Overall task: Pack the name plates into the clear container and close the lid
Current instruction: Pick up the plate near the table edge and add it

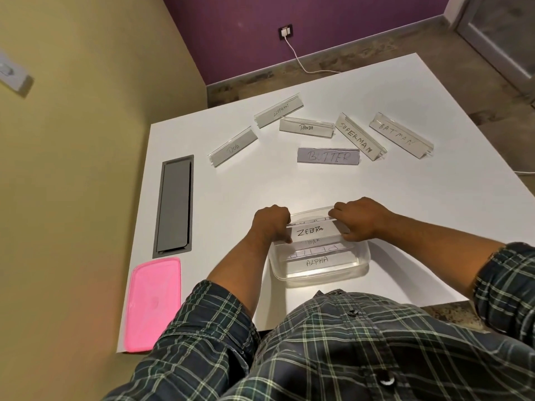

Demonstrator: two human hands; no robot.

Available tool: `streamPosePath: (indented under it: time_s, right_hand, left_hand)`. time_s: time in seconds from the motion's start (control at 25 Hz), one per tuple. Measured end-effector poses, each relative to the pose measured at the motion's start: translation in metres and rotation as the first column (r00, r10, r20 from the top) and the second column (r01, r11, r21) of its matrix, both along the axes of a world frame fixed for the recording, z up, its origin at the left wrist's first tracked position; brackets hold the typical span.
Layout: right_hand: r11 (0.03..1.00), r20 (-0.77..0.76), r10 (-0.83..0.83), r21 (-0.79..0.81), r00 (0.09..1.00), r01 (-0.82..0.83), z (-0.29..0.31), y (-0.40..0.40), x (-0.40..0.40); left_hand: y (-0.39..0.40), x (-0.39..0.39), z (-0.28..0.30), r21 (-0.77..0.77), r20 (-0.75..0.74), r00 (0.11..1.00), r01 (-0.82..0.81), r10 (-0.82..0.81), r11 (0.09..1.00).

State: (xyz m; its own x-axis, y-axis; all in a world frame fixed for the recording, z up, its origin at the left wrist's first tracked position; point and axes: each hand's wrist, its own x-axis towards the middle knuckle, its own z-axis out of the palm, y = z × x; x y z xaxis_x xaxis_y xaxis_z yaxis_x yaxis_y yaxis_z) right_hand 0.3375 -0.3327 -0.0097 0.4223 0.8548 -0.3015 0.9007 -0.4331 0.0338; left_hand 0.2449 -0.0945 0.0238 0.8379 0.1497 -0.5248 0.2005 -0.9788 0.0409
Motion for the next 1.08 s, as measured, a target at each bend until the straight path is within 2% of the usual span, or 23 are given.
streamPosePath:
  time_s: [0.32, 0.48, 0.64, 0.88, 1.08]
  right_hand:
    - [0.993, -0.06, 0.026, 0.116, 0.998, -0.019, 0.003, -0.009, -0.001]
    - [0.961, 0.029, 0.137, 0.24, 0.99, -0.14, 0.008, -0.012, -0.003]
    - [0.936, 0.079, 0.203, 0.278, 0.976, -0.217, 0.015, -0.01, 0.0]
    - [0.945, 0.084, 0.232, 0.218, 0.969, -0.245, 0.02, -0.008, 0.006]
    - [0.958, 0.075, 0.225, 0.165, 0.971, -0.235, 0.02, -0.007, 0.007]
  left_hand:
    - [0.006, 0.002, 0.001, -0.002, -0.031, 0.999, -0.009, 0.009, 1.0]
    - [0.01, 0.002, 0.002, -0.028, -0.033, 0.999, -0.036, 0.035, 0.999]
    - [0.011, 0.002, 0.002, -0.039, -0.026, 0.999, -0.022, 0.021, 0.999]
    - [0.001, 0.002, -0.001, 0.064, -0.022, 0.991, 0.136, -0.135, 0.989]
    - [-0.006, 0.003, -0.001, 0.179, -0.018, 0.957, 0.289, -0.291, 0.94]
